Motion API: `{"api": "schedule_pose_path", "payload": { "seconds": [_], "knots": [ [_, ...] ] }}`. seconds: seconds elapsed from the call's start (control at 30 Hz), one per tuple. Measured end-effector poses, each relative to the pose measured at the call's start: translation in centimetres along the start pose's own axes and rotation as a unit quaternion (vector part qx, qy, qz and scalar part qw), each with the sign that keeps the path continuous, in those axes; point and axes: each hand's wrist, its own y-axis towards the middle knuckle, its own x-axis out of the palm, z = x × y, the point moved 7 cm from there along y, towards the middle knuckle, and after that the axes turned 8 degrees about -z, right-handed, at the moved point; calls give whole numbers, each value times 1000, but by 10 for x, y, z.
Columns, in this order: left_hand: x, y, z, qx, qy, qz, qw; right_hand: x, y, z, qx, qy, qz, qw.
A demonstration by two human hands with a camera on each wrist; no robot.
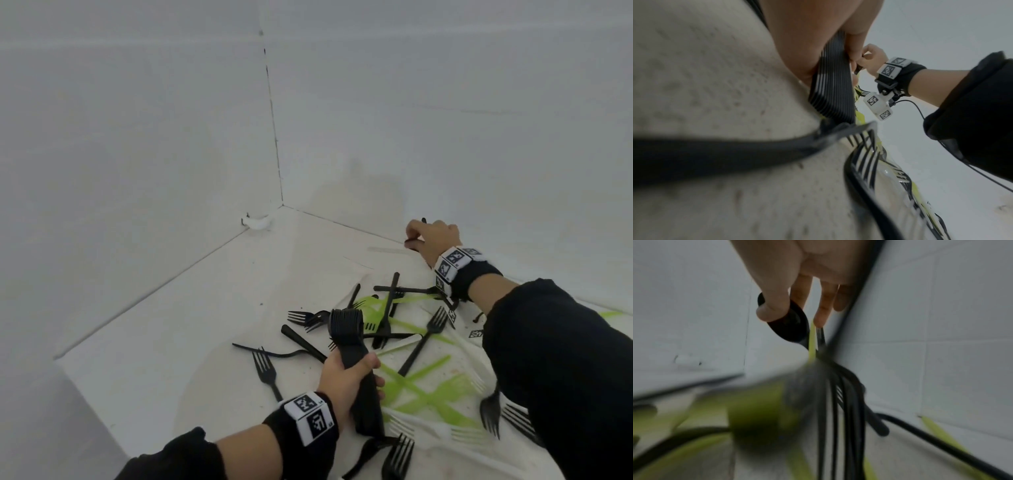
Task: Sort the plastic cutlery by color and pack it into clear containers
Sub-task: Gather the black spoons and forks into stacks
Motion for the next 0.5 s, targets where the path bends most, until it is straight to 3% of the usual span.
{"api": "schedule_pose_path", "payload": {
  "seconds": [0.1, 0.17, 0.3, 0.5],
  "knots": [
    [0, -2, 1, 2, -4, 2, 1000, -32, -16, 9, 12, 75, 96, 992],
    [2, -5, 3, 3, -3, -1, 1000, -50, -29, 10, -3, 127, 122, 984],
    [2, -10, 2, 0, 3, -1, 1000, -77, -57, 6, -43, 357, 157, 920],
    [15, -24, 2, 7, -7, -16, 1000, -61, -110, -23, 23, 509, 37, 860]
  ]
}}
